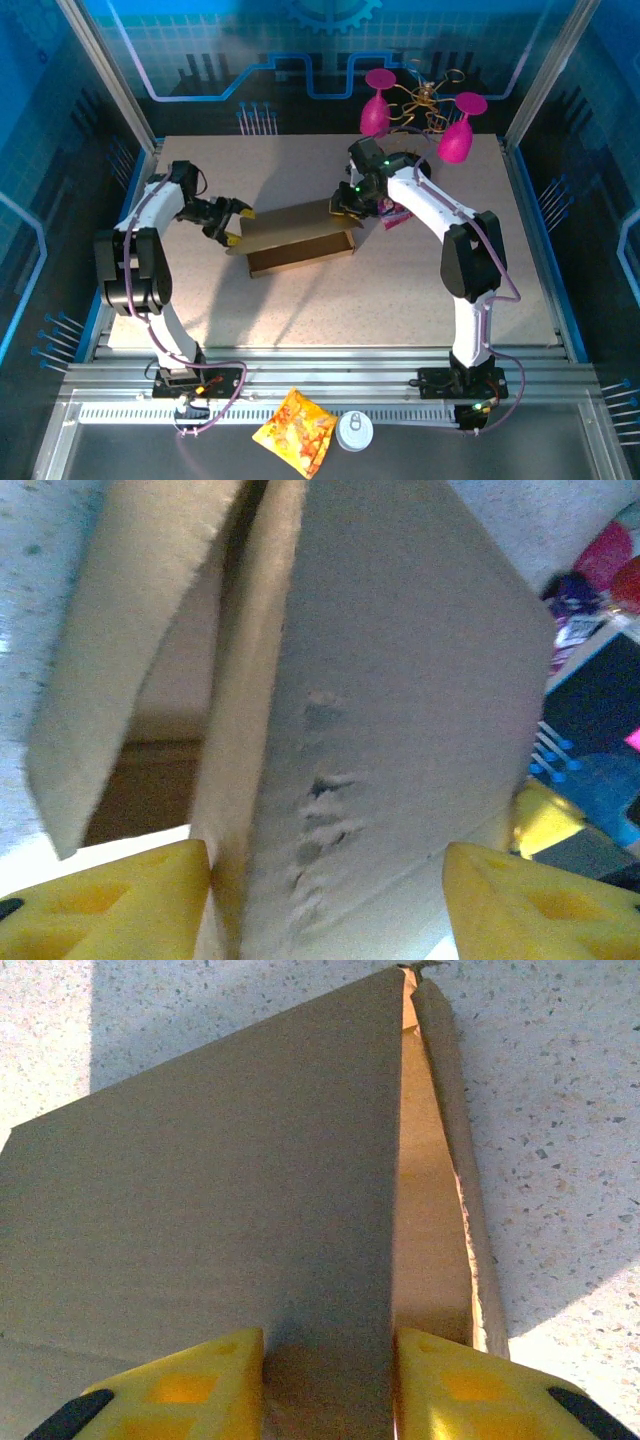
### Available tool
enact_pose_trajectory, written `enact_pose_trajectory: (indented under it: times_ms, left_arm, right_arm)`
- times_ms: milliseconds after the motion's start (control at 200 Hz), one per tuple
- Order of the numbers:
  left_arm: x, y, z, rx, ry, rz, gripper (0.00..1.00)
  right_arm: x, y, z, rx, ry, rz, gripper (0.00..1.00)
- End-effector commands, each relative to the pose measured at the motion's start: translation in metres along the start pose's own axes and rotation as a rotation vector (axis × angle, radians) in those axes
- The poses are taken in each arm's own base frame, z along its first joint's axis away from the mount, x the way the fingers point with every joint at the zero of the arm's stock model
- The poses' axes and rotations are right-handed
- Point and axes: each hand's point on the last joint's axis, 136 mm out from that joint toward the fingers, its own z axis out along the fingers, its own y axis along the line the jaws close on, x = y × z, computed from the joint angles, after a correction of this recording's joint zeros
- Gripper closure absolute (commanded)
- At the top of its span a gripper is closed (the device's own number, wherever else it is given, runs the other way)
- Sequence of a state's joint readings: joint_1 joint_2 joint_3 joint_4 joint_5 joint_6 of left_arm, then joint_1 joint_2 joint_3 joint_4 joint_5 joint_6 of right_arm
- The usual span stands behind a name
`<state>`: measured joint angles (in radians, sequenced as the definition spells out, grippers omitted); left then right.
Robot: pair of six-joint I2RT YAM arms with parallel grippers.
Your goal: Fold the paper box
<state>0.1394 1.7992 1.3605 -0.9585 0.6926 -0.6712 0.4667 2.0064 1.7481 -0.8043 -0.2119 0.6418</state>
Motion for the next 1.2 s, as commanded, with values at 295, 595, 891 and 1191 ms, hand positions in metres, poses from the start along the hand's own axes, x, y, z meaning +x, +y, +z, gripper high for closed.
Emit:
enact_pose_trajectory:
  times_ms: [295, 595, 891, 1191]
  left_arm:
    - [0.007, 0.023, -0.021, -0.157, -0.056, 0.053, 0.36]
    - [0.022, 0.037, -0.006, -0.102, -0.024, 0.031, 0.52]
    - [0.016, 0.065, 0.02, -0.121, 0.01, -0.008, 0.56]
    - [0.013, 0.082, 0.027, -0.19, 0.0, 0.034, 0.54]
  right_arm:
    - [0.004, 0.005, -0.002, 0.016, -0.013, -0.044, 0.65]
    - [0.014, -0.005, 0.006, 0.065, -0.001, -0.097, 0.65]
    - [0.026, -0.023, 0.018, 0.146, 0.026, -0.157, 0.66]
    - [0.035, -0.035, 0.027, 0.187, 0.071, -0.194, 0.65]
